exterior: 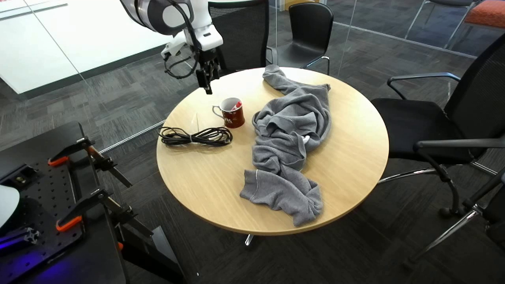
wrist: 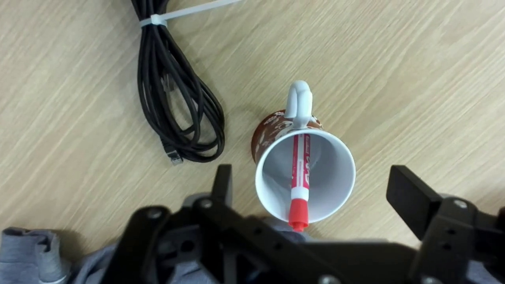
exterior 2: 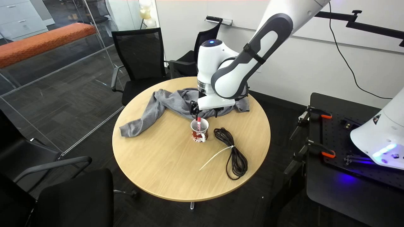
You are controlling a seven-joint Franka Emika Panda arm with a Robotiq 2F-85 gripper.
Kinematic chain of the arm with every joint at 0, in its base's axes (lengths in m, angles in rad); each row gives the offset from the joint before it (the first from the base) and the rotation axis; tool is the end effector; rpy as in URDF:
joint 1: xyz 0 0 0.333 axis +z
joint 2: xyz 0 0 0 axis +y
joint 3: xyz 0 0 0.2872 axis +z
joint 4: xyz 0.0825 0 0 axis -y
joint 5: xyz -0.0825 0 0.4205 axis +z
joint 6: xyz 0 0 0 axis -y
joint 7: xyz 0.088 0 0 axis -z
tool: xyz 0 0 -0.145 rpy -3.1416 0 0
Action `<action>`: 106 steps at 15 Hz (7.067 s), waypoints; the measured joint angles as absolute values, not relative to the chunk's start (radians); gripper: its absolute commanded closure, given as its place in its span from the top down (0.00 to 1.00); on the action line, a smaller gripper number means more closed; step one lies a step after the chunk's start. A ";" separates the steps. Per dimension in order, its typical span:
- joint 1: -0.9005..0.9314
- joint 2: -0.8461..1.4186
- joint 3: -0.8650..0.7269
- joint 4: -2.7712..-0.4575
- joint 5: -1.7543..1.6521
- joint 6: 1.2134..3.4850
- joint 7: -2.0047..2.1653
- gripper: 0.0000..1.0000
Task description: Pick up the pen from the mug cup and put it on the table.
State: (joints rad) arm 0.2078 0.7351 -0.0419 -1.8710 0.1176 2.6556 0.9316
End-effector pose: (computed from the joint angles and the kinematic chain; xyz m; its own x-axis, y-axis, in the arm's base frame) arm 0.6263 0.1020 0.0311 0.6548 -0.7558 0.0040 -0.7544 -0.6538 -0.0590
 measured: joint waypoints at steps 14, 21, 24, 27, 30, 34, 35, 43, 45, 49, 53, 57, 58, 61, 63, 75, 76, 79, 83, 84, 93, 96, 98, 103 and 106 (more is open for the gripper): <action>0.256 0.889 -0.114 -1.742 0.118 2.669 0.949 0.50; 0.256 0.902 -0.134 -1.721 0.118 2.671 0.951 0.58; 0.256 0.931 -0.143 -1.691 0.118 2.671 0.951 0.58; 0.256 0.963 -0.148 -1.658 0.118 2.671 0.951 0.51; 0.256 0.990 -0.150 -1.629 0.118 2.671 0.951 0.51; 0.256 1.014 -0.151 -1.600 0.118 2.683 0.951 0.50; 0.256 1.019 -0.151 -1.594 0.118 2.688 0.951 0.49; 0.256 1.047 -0.160 -1.556 0.118 2.704 0.951 0.38; 0.256 1.049 -0.161 -1.552 0.118 2.704 0.951 0.32; 0.256 1.053 -0.165 -1.542 0.118 2.704 0.951 0.10; 0.257 1.055 -0.167 -1.540 0.118 2.709 0.952 0.05; 0.264 1.055 -0.169 -1.545 0.118 2.743 0.953 0.05; 0.270 1.055 -0.173 -1.550 0.118 2.759 0.954 0.05; 0.296 1.047 -0.189 -1.581 0.118 2.816 0.979 0.05; 0.319 1.028 -0.205 -1.618 0.119 2.851 0.993 0.05; 0.442 0.726 -0.306 -1.973 0.119 2.901 1.078 0.05; 0.445 0.698 -0.309 -2.002 0.119 2.902 1.090 0.05; 0.445 0.617 -0.312 -2.082 0.118 2.902 1.124 0.05; 0.445 0.543 -0.336 -2.163 0.081 2.902 1.142 0.05; 0.445 0.533 -0.347 -2.175 0.056 2.900 1.142 0.05; 0.381 0.488 -0.349 -2.194 -0.143 2.788 1.015 0.19; 0.380 0.488 -0.346 -2.194 -0.143 2.788 1.008 0.05; 0.378 0.491 -0.343 -2.193 -0.150 2.789 1.008 0.05; 0.371 0.522 -0.343 -2.174 -0.279 2.789 0.960 0.05; 0.348 0.539 -0.338 -2.163 -0.316 2.782 0.841 0.05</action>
